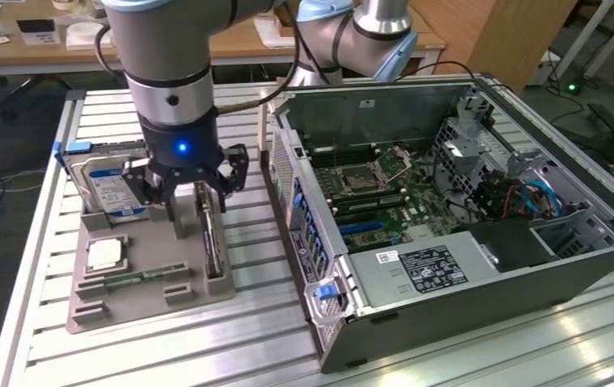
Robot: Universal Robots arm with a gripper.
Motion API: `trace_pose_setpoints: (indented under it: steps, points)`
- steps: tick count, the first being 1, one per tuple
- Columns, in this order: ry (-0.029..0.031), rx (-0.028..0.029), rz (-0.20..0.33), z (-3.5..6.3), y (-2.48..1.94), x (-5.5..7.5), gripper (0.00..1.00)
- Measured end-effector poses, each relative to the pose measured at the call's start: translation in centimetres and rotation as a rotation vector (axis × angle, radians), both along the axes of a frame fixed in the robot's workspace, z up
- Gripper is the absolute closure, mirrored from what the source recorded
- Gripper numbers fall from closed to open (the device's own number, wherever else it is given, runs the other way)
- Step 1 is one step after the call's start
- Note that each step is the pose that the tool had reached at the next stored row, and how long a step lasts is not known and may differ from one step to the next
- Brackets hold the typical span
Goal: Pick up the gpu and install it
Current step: 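Pick up the gpu and move the gpu toward the slot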
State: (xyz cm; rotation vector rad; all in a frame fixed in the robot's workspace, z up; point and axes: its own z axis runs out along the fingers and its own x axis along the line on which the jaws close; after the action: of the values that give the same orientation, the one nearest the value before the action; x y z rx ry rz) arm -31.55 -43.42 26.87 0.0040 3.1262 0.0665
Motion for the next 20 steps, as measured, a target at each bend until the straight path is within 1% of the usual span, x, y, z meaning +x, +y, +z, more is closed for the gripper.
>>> trace_pose_setpoints:
  steps: [9,15,20]
  points:
    - [0.0000,-0.0003,0.002,-1.63,0.00,0.1,0.29]
    - [0.0000,-0.0004,0.002,-2.60,-0.10,0.2,0.29]
    - [0.0001,-0.0005,0.002,-2.96,-0.32,0.6,0.29]
